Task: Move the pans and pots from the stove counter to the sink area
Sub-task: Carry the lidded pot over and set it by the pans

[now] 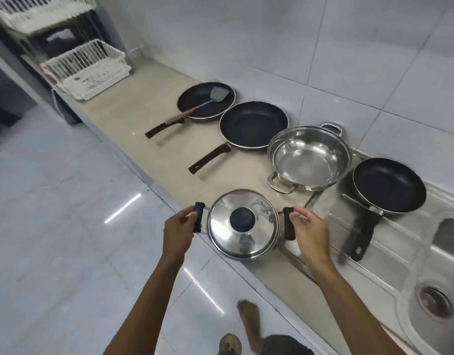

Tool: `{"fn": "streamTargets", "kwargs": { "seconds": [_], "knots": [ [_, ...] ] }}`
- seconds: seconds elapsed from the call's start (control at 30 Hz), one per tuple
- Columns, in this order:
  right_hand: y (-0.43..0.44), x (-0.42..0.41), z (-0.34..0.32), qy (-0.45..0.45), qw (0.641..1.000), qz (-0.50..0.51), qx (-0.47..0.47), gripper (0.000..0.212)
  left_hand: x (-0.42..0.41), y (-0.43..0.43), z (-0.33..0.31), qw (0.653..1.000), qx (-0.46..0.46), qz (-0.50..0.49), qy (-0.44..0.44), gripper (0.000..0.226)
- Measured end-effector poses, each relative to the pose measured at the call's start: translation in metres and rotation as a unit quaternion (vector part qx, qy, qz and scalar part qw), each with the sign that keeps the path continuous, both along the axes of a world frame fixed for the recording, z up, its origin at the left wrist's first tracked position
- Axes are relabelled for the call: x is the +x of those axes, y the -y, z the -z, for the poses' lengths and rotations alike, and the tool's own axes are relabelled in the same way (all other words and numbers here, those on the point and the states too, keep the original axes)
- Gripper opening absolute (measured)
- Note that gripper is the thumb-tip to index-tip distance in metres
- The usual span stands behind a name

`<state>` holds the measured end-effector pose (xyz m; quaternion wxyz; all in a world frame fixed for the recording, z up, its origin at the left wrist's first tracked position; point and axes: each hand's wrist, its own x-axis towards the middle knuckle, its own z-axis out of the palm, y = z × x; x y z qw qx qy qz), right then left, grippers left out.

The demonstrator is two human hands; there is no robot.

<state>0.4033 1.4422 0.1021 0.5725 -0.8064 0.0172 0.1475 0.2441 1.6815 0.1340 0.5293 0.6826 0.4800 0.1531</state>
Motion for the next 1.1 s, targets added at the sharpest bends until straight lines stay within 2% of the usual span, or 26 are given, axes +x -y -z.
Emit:
{"fn": "streamTargets", "kwargs": {
  "seconds": [0.3, 0.67, 0.83, 1.1],
  "knots": [
    [-0.083, 0.04, 0.002, 0.0, 0.994, 0.109, -0.034, 0.028, 0.108, -0.116, 0.012, 0.992, 0.012, 0.121, -0.018, 0.032],
    [-0.144, 0.022, 0.007, 0.007, 0.958, 0.278, -0.071, 0.033, 0.178, -0.198, 0.028, 0.958, -0.006, 0.286, -0.015, 0.035],
    [-0.153, 0.013, 0.01, 0.044, 0.955, 0.271, -0.114, 0.033, 0.18, -0.206, 0.034, 0.951, -0.019, 0.309, 0.005, 0.034],
    [-0.161, 0.005, 0.013, 0.078, 0.952, 0.268, -0.124, 0.034, 0.175, -0.206, 0.033, 0.949, -0.015, 0.315, 0.015, 0.034]
  ]
}}
